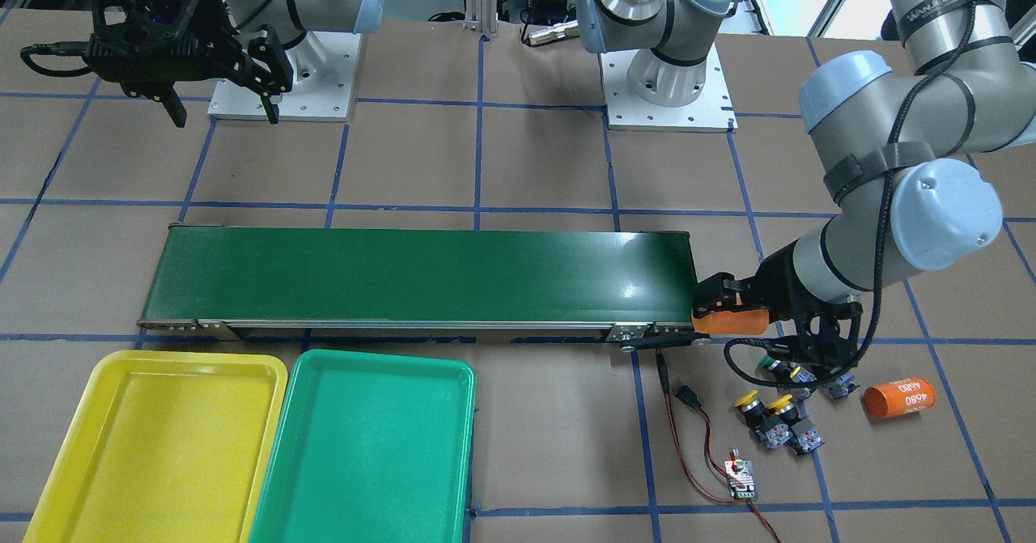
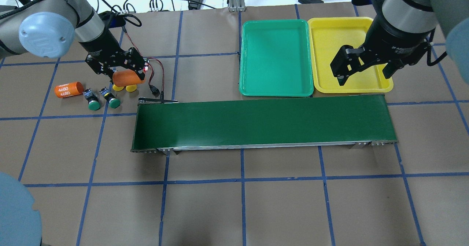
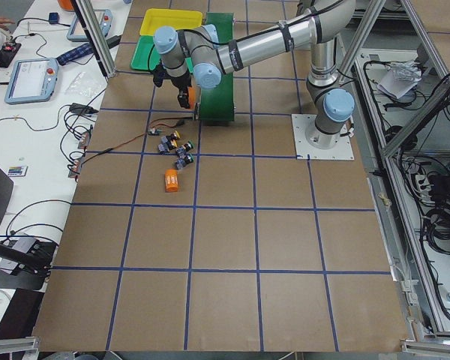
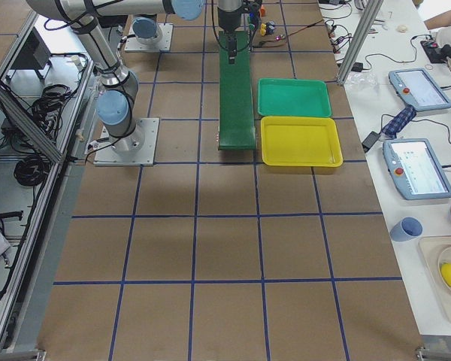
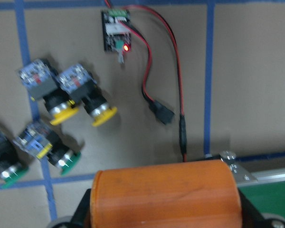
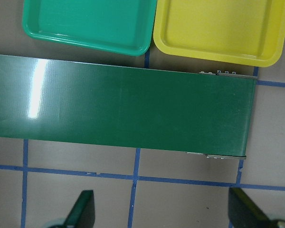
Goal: Sort buttons by color to trays
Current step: 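Carry the orange cylinder onto the conveyor belt and open the left gripper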
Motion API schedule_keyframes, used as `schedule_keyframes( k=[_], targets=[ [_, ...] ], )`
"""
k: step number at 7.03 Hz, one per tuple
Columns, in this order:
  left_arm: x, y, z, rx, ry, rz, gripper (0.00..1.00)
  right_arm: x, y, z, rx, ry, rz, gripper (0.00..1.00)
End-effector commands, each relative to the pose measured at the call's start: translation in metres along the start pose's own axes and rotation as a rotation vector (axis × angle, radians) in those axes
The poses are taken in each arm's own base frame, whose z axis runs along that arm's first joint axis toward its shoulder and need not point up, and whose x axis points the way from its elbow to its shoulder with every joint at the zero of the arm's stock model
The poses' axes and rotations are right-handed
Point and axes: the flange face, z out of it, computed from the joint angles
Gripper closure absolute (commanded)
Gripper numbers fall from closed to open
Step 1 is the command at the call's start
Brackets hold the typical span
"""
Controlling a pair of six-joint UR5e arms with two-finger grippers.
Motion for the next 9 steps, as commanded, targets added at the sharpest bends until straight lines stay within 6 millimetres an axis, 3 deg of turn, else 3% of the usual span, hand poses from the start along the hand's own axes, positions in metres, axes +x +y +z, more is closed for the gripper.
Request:
schedule_keyframes(
  k=[1, 5, 6, 7, 9],
  targets=[
    [0.027, 0.025, 0.040, -0.080, 0.005, 0.019, 1.00, 0.000, -0.001, 0.001, -0.002, -0.002, 0.000, 0.00],
    [0.026, 0.039, 0.070, -0.117, 0.010, 0.008, 1.00, -0.001, 0.000, -0.002, 0.013, -0.005, -0.001, 0.00],
    [0.025, 0.039, 0.071, -0.119, 0.009, 0.016, 0.77, -0.001, 0.000, -0.002, 0.013, -0.004, -0.001, 0.00],
    [0.025, 0.039, 0.077, -0.132, 0.012, 0.011, 0.42, -0.001, -0.001, -0.001, 0.011, -0.004, -0.001, 0.00],
    [0.026, 0.040, 0.071, -0.119, 0.009, 0.010, 0.00, -0.001, 0.000, -0.002, 0.013, -0.005, -0.001, 0.00]
  ],
)
